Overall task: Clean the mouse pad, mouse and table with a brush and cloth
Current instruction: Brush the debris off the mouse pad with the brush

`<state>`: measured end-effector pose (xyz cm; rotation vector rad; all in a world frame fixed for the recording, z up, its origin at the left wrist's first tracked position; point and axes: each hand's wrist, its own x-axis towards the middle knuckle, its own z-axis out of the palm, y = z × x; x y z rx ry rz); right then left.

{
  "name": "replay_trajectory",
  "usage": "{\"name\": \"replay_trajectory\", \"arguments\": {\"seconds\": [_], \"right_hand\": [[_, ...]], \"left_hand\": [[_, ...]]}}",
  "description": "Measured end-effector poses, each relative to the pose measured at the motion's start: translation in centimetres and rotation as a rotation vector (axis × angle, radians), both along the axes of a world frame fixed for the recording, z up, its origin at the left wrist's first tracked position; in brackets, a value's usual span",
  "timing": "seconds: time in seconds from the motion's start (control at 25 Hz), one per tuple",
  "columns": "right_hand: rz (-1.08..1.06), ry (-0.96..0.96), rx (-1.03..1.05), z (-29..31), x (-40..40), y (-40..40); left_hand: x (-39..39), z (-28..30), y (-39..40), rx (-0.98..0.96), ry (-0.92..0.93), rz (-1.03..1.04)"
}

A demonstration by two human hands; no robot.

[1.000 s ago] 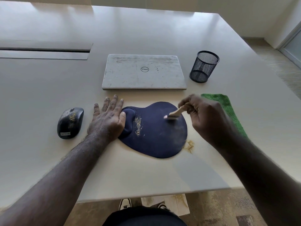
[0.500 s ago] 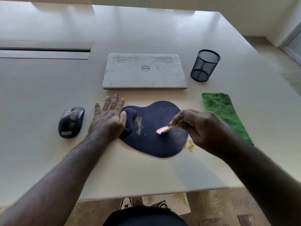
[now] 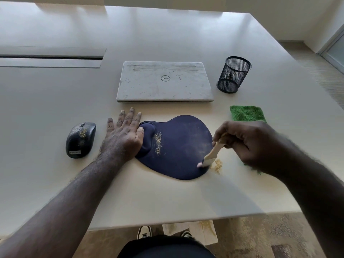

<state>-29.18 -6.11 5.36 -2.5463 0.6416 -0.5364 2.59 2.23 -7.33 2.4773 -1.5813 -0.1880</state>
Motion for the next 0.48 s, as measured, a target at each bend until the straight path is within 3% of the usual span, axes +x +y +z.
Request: {"name": "replay_trajectory", "arguments": {"seconds": [0.2,0.4,0.48], "right_hand": [[-0.152,-0.062,-0.096,-1.0,0.6,0.3],[-0.124,-0.023,0.015,-0.4,-0.5,-0.7],[-0.159,-0.076,-0.033,-0.3,-0.5,-1.1]], "left_hand": [[0.1,0.1,0.0,0.004,0.009,0.000],[-0.1,0.3,0.1,0.009,0.004,-0.001],[-0.1,0.3,0.1,0.007,0.004,-0.003]]}}
